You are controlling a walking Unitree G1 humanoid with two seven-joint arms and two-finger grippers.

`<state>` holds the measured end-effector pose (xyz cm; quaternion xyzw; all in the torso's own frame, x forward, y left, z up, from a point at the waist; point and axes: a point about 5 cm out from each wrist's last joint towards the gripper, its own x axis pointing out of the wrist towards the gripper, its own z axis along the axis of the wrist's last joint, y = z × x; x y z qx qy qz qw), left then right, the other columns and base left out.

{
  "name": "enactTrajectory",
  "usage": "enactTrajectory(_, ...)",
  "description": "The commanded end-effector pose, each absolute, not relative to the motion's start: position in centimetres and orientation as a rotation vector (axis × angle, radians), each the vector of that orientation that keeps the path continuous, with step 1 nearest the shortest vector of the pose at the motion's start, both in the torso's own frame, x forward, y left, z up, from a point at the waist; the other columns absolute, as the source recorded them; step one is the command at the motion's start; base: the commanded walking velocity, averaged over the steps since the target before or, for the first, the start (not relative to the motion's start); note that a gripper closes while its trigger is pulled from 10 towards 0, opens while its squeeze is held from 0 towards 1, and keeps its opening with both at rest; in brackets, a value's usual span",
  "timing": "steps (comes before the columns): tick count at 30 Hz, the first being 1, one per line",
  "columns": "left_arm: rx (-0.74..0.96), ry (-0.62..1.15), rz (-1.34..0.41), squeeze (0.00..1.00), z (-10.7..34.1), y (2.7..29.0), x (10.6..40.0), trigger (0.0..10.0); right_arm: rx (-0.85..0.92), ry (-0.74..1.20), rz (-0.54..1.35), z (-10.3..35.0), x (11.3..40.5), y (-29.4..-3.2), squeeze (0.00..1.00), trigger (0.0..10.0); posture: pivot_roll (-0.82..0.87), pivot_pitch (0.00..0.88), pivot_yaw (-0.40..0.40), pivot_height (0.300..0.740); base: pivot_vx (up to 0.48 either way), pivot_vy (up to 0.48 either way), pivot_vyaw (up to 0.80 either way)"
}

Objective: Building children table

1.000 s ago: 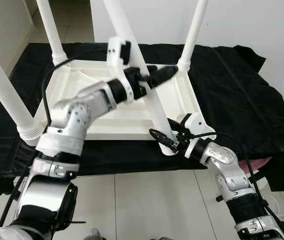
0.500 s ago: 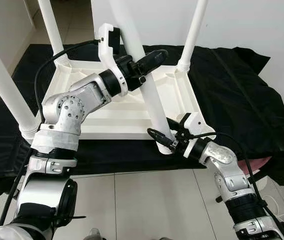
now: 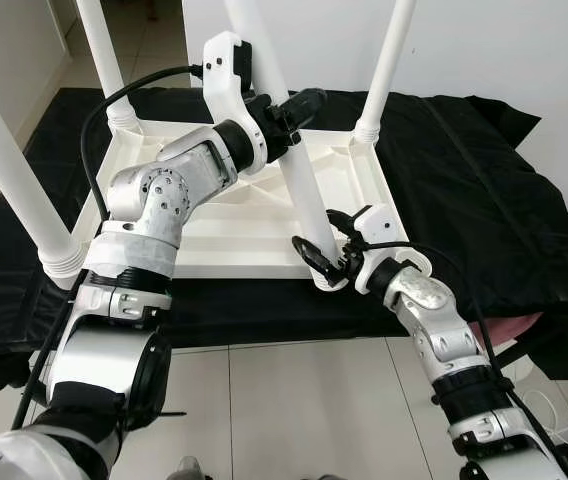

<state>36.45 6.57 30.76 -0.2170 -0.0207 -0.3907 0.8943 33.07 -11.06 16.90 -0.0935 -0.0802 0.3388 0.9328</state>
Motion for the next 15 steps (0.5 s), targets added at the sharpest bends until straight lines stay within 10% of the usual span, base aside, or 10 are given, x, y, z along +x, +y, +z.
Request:
enactTrajectory(1,-0.424,-0.034,-0.828,0.00,31.2,5.9,36.3,10.0,-0.192,-0.128,0.580,16.8,33.9,-12.4,0.00,10.0,0.02,0.011,-0.045,0.740,0.000,0.000,0.00)
enactTrajectory(15,-0.189,-0.216,-0.698,0.00,34.4,2.8,35.9,10.0,-0.225,-0.131,0.407,19.5,37.1,-7.6,0.00,10.0,0.03,0.026,-0.050,0.740,0.000,0.000,0.00)
